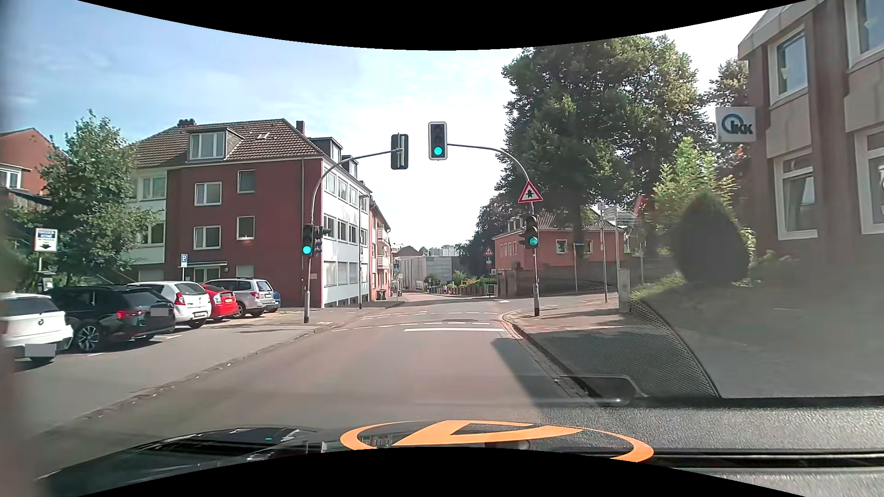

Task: Follow the waypoints while adhering to traffic rules and regulations

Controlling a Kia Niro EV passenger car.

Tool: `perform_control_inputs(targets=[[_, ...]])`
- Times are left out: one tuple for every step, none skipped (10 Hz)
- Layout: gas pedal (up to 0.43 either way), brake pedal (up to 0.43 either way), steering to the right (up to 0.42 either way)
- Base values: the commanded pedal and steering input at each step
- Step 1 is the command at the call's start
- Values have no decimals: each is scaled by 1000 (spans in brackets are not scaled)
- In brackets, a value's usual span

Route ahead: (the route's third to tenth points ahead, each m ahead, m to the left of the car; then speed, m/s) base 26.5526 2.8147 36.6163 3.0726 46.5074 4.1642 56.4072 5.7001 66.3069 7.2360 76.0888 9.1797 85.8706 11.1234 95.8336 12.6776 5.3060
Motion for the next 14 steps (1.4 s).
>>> perform_control_inputs(targets=[[39, 0, -29], [39, 0, -24], [39, 0, -21], [39, 0, -20], [39, 0, -20], [39, 0, -20], [0, 0, -19], [0, 0, -16], [0, 0, -14], [0, 0, -15], [0, 0, -14], [0, 0, -12], [0, 0, -11], [0, 0, -11]])
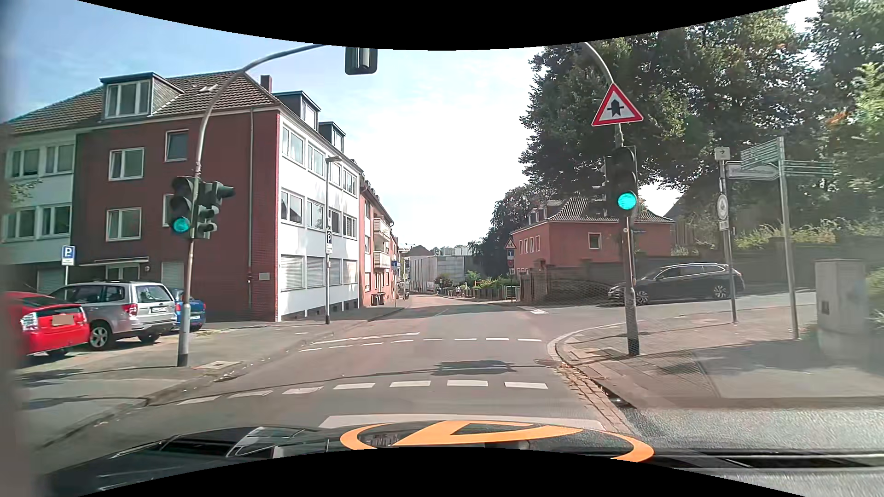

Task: Follow the waypoints while adhering to traffic rules and regulations

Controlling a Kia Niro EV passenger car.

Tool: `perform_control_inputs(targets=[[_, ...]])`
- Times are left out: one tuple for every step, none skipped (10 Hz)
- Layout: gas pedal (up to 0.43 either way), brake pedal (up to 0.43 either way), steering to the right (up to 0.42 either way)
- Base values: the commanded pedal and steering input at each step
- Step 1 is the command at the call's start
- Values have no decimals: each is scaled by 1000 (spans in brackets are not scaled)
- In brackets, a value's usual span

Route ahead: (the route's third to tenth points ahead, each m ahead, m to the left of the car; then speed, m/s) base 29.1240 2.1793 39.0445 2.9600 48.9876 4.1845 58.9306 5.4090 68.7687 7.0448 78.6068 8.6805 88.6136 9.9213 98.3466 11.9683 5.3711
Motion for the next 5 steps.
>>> perform_control_inputs(targets=[[0, 0, -11], [118, 0, -11], [118, 0, -11], [110, 0, -9], [118, 0, -4]])
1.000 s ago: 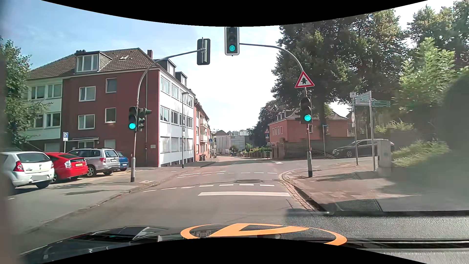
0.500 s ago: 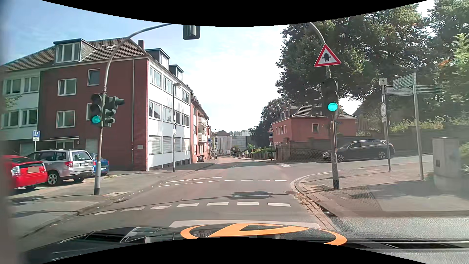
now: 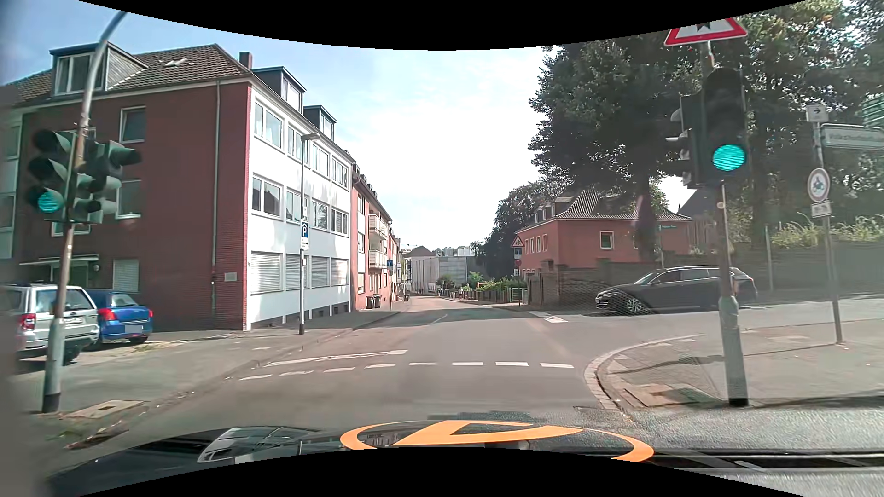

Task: Follow the waypoints while adhering to traffic rules and regulations

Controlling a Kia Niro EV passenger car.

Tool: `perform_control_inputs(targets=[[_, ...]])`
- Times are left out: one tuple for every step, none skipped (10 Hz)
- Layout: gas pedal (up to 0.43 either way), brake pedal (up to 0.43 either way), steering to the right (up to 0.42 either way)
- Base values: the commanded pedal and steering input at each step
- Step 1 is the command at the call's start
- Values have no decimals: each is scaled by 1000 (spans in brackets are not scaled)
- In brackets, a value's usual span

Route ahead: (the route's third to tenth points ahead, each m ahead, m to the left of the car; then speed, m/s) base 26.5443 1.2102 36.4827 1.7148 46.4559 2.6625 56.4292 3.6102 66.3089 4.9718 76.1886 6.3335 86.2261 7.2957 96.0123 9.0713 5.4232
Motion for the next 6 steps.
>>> perform_control_inputs(targets=[[130, 0, -2], [150, 0, -1], [157, 0, -1], [169, 0, -1], [169, 0, -2], [157, 0, -2]])
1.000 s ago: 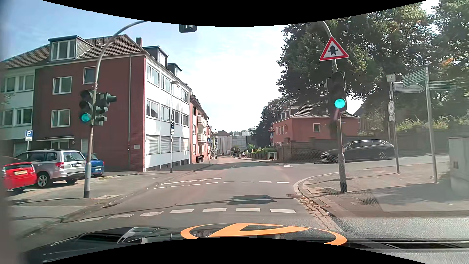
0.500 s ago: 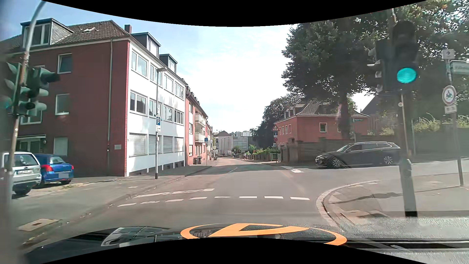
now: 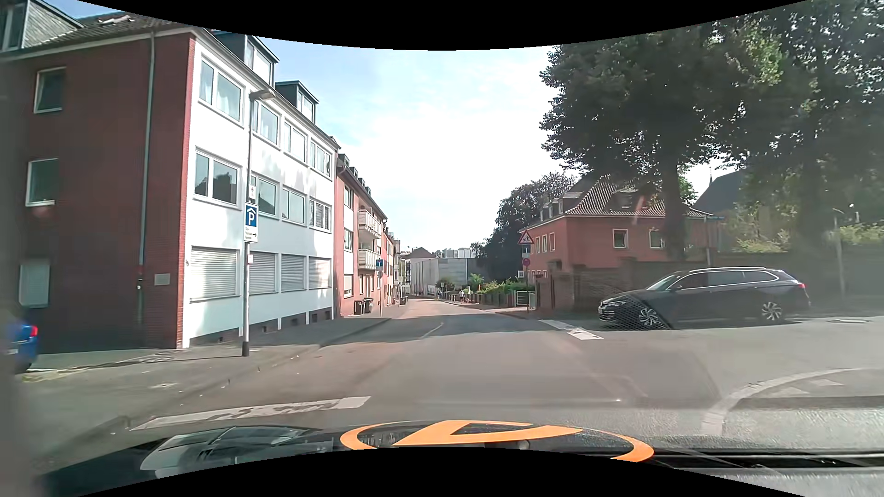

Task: Follow the waypoints while adhering to traffic rules and regulations

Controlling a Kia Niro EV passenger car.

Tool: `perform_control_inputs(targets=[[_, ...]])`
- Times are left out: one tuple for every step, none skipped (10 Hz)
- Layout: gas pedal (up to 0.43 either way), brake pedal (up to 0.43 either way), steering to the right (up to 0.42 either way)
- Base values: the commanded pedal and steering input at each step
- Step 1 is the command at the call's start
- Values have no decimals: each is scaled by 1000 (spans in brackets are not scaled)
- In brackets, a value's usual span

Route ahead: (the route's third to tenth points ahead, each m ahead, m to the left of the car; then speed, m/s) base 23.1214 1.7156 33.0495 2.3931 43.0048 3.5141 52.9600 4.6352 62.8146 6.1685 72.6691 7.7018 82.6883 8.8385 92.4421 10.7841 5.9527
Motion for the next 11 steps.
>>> perform_control_inputs(targets=[[157, 0, -2], [157, 0, -2], [157, 0, 1], [157, 0, 3], [150, 0, 3], [138, 0, 4], [138, 0, 6], [130, 0, 8], [130, 0, 12], [118, 0, 14], [87, 0, 13]])
